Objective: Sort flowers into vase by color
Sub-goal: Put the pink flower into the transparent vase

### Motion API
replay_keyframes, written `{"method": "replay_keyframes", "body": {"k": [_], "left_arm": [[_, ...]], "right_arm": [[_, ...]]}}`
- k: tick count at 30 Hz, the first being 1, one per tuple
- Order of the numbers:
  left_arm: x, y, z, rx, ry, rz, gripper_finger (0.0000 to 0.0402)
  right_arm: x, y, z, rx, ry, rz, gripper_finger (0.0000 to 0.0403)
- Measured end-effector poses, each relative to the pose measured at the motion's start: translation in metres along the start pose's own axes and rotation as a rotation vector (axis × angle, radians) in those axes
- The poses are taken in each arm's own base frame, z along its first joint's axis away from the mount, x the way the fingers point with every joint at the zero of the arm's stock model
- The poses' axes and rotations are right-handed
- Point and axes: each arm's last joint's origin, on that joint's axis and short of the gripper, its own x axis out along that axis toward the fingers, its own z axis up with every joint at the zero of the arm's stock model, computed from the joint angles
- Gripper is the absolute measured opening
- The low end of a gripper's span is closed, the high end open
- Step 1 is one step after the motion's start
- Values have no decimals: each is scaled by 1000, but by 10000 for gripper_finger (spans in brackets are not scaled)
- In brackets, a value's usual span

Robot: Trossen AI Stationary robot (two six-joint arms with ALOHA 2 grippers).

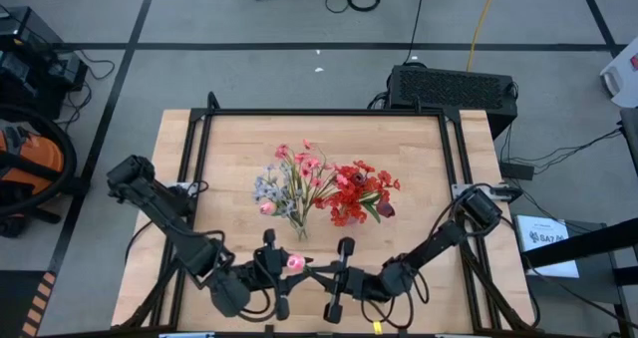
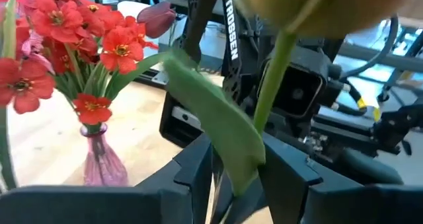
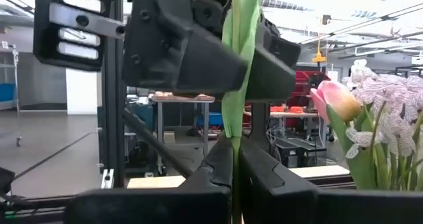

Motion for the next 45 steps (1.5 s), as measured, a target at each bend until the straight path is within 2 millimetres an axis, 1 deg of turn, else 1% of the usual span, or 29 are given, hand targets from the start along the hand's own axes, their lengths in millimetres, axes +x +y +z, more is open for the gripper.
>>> {"method": "replay_keyframes", "body": {"k": [3, 5, 7, 8, 12, 16, 18, 20, 23, 25, 28, 31, 34, 35, 38, 39, 41, 45], "left_arm": [[3, -2, 0, -23, -17, -4, 102], [5, -3, 0, -37, -27, -8, 72], [6, -4, -1, -46, -35, -9, 29], [7, -5, -2, -47, -35, -10, 16], [11, -9, -5, -70, -52, -18, 9], [16, -12, -9, -92, -70, -17, 6], [17, -11, -8, -115, -75, -14, 5], [17, -11, -7, -129, -83, -7, 5], [18, -10, -6, -131, -97, 24, 4], [19, -9, -4, -137, -103, 29, 4], [22, -6, -3, -201, -117, 59, 4], [24, -3, -1, -265, -144, 100, 4], [25, -6, 7, -291, -192, 159, 4], [25, -8, 10, -294, -211, 181, 4], [30, -19, 21, -264, -228, 226, 4], [33, -23, 24, -249, -229, 243, 4], [42, -32, 27, -220, -221, 270, 4], [56, -41, 31, -211, -176, 326, 4]], "right_arm": [[-4, 3, 0, -4, 17, -18, 0], [-8, 6, 0, -8, 31, -46, 0], [-11, 8, 1, -8, 38, -62, 0], [-12, 9, 1, -8, 41, -65, 0], [-16, 12, 2, 4, 47, -74, 2], [-21, 14, 4, 103, 62, -131, 20], [-23, 15, 7, 136, 60, -137, 38], [-27, 18, 13, 132, 75, -145, 61], [-33, 21, 30, 96, 128, -138, 100], [-39, 20, 45, 42, 196, -127, 128], [-57, 7, 69, -75, 352, -108, 164], [-88, -21, 95, -47, 536, -82, 181], [-126, -55, 116, 24, 728, -108, 179], [-139, -65, 121, 33, 764, -130, 175], [-171, -85, 136, 27, 769, -180, 160], [-179, -90, 138, 39, 753, -188, 152], [-193, -98, 135, 72, 744, -193, 135], [-215, -112, 105, 195, 802, -191, 91]]}}
